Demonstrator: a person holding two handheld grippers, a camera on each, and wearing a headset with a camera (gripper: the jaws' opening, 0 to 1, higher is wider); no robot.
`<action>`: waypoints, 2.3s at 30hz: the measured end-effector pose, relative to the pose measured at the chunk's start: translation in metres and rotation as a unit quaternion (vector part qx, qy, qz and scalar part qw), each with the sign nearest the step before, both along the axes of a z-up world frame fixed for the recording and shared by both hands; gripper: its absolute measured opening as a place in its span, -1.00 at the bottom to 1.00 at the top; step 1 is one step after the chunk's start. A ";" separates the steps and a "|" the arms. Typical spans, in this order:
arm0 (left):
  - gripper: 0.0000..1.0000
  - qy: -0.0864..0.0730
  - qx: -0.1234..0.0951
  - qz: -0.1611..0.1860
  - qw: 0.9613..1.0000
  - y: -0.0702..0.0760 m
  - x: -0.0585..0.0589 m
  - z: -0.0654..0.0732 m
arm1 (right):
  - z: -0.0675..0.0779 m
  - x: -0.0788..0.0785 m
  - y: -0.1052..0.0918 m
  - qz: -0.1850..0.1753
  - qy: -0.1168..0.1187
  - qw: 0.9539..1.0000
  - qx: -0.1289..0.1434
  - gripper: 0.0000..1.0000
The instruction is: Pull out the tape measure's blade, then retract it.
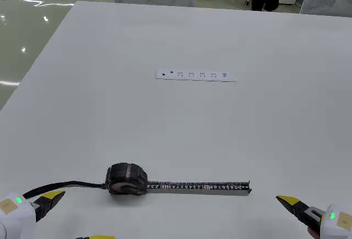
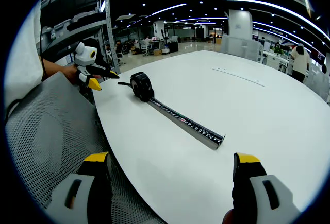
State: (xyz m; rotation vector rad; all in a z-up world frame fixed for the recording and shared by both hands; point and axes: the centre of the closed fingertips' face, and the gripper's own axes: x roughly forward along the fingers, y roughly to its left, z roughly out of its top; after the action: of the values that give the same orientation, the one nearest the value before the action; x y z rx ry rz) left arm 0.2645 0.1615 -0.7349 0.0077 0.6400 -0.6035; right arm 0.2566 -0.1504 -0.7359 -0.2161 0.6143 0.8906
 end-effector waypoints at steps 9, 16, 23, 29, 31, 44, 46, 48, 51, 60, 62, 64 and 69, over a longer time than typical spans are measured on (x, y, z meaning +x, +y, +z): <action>0.81 0.010 0.017 -0.005 1.000 -0.003 0.008 -0.002 | -0.001 0.002 0.004 0.005 0.002 1.000 0.003 0.84; 0.81 0.019 0.016 -0.002 1.000 -0.009 0.014 -0.003 | -0.002 0.004 0.005 0.004 0.003 1.000 0.004 0.83; 0.80 0.025 0.019 -0.008 0.999 -0.016 0.019 0.001 | -0.001 0.006 0.006 0.008 0.005 1.000 0.010 0.81; 0.79 0.033 0.012 -0.009 0.999 -0.024 0.024 0.003 | -0.001 0.008 0.005 0.010 0.005 1.000 0.013 0.80; 0.73 0.036 0.018 -0.015 0.999 -0.027 0.025 0.002 | -0.001 0.009 0.005 0.010 0.005 1.000 0.015 0.80; 0.68 0.068 0.021 -0.007 0.997 -0.041 0.038 0.001 | 0.001 0.011 0.003 0.004 0.001 1.000 0.028 0.79; 0.69 0.073 0.017 -0.004 0.997 -0.044 0.040 0.000 | 0.002 0.012 0.002 0.003 -0.001 1.000 0.030 0.78; 0.69 0.079 0.016 0.003 0.997 -0.047 0.042 -0.001 | 0.004 0.014 0.002 0.002 -0.003 1.000 0.031 0.78; 0.69 0.088 0.011 0.017 0.996 -0.049 0.045 -0.003 | 0.005 0.014 0.002 0.002 -0.006 0.999 0.031 0.77; 0.68 0.101 0.015 0.071 0.992 -0.048 0.054 -0.016 | 0.008 0.018 -0.001 -0.003 -0.012 0.999 0.031 0.77; 0.67 0.105 0.010 0.076 0.991 -0.051 0.055 -0.018 | 0.008 0.018 -0.003 -0.006 -0.013 0.999 0.031 0.76; 0.66 0.107 0.008 0.081 0.991 -0.052 0.056 -0.021 | 0.007 0.018 -0.004 -0.007 -0.013 0.999 0.030 0.76; 0.65 0.113 -0.005 0.099 0.989 -0.055 0.058 -0.025 | 0.005 0.017 -0.005 -0.007 -0.010 1.000 0.029 0.76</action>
State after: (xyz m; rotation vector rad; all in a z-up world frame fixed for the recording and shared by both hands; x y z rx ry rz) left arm 0.3223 0.1065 -0.7595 -0.1339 0.8475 -0.4186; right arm 0.2736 -0.1553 -0.7312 -0.1688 0.5706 0.8912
